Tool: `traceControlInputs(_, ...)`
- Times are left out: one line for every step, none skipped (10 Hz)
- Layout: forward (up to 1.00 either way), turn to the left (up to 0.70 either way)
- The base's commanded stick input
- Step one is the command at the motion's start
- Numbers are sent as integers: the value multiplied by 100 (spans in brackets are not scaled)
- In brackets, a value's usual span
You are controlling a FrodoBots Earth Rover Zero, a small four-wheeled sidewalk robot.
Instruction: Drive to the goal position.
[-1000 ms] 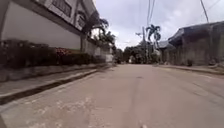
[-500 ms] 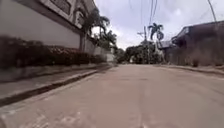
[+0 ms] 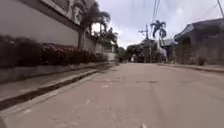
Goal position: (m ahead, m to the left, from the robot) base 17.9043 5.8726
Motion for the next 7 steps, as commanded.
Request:
traceControlInputs(100, 0)
traceControlInputs(100, 0)
traceControlInputs(100, 0)
traceControlInputs(100, 0)
traceControlInputs(100, 0)
traceControlInputs(100, 0)
traceControlInputs(100, 0)
